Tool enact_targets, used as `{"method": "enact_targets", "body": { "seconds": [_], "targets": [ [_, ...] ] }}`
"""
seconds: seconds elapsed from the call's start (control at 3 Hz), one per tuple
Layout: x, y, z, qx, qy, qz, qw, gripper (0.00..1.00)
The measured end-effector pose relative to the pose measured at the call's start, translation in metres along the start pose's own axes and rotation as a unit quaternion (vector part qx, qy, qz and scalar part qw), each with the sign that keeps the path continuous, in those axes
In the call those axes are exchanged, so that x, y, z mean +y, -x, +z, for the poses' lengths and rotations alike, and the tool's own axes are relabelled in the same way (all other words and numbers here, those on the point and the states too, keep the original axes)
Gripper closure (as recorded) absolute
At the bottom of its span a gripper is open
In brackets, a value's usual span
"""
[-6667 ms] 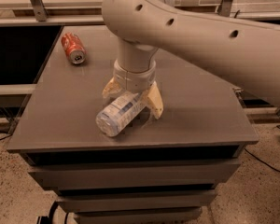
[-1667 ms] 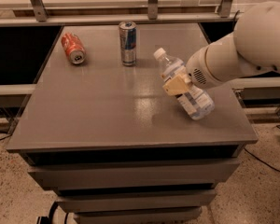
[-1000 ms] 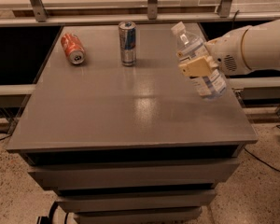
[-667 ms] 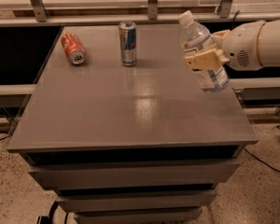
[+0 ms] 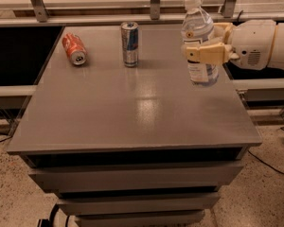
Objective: Place blue plastic bottle upright
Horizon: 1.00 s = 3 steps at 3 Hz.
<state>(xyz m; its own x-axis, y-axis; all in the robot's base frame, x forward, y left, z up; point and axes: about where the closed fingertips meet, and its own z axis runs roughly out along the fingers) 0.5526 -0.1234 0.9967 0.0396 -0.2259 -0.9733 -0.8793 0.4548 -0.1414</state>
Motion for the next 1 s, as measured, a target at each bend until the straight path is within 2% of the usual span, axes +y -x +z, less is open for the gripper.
{"method": "enact_targets", "body": {
  "seconds": [0.33,0.67,1.0],
  "targets": [
    [0.018,0.016,0.004,-0.052,0.039,-0.012,0.9978,1.00],
    [0.036,0.024,0.012,-0.080,0.068,-0.019,0.9943,1.00],
    [0.046,0.028,0.018,-0.099,0.084,-0.016,0.9914,1.00]
  ]
}}
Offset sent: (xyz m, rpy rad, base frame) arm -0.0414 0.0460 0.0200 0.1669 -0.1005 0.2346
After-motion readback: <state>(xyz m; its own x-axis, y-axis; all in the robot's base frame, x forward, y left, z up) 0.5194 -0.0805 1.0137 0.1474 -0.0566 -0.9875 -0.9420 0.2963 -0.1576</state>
